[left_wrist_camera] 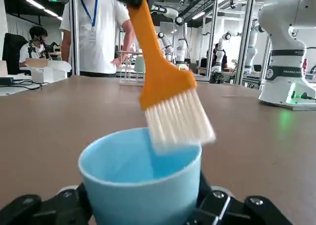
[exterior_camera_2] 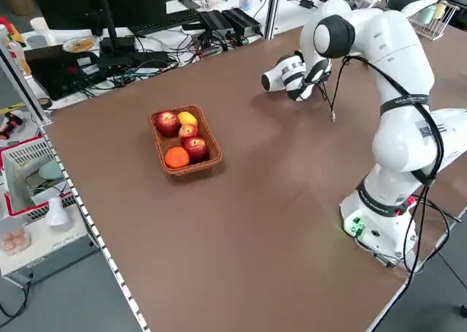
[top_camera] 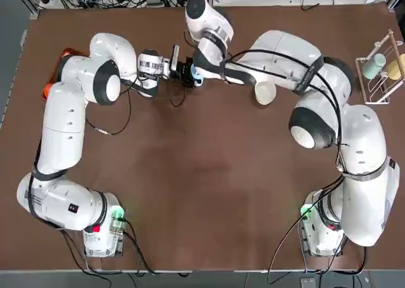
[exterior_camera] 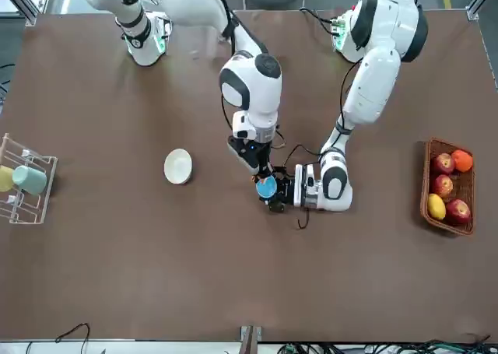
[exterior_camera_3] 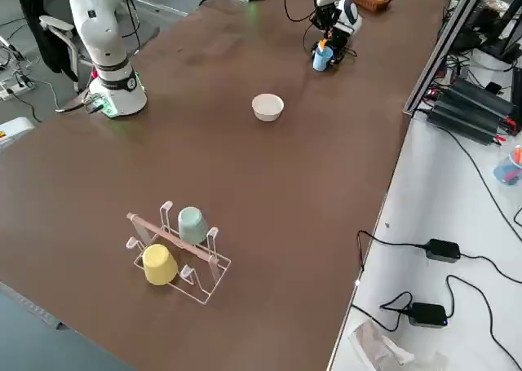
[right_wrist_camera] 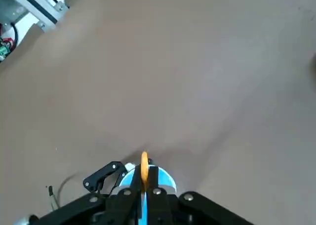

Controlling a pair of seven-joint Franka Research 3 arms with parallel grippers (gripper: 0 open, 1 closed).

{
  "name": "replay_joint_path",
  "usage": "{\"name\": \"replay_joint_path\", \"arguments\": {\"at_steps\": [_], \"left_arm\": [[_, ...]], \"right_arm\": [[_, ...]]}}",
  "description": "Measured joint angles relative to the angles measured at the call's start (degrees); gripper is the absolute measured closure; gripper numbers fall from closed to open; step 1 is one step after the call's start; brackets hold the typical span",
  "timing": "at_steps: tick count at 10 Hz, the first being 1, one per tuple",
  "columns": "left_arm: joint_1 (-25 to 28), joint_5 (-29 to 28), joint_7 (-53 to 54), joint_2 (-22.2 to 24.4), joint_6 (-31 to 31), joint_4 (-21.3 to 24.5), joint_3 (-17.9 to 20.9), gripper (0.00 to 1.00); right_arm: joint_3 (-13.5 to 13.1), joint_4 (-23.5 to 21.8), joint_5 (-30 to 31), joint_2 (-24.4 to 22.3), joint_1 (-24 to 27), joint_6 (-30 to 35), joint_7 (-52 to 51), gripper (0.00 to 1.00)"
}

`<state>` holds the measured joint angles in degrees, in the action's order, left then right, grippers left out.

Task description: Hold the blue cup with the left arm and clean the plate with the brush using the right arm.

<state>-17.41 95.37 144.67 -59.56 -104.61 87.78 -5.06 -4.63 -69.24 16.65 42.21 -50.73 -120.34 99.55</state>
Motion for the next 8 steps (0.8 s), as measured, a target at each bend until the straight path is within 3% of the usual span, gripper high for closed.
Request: {"name": "replay_joint_path", "arguments": {"at_steps": [3,4,8], "left_arm": [[0.04,0.65,0.02,1.06,0.01,0.18,-0.08,0.11],[0.06,1.19,0.02,1.33,0.01,0.17,-0.07,0.02],[0.12,1.24,0.02,1.59,0.01,0.35,-0.06,0.00]], "right_arm": [[0.04,0.03,-2.01,-2.68,1.52,2.64,-2.81,0.94],[0.04,0.04,-2.87,-3.59,2.09,4.36,-4.45,0.94],[0.05,-2.91,-6.02,-9.24,6.48,8.18,-14.70,0.94]]}}
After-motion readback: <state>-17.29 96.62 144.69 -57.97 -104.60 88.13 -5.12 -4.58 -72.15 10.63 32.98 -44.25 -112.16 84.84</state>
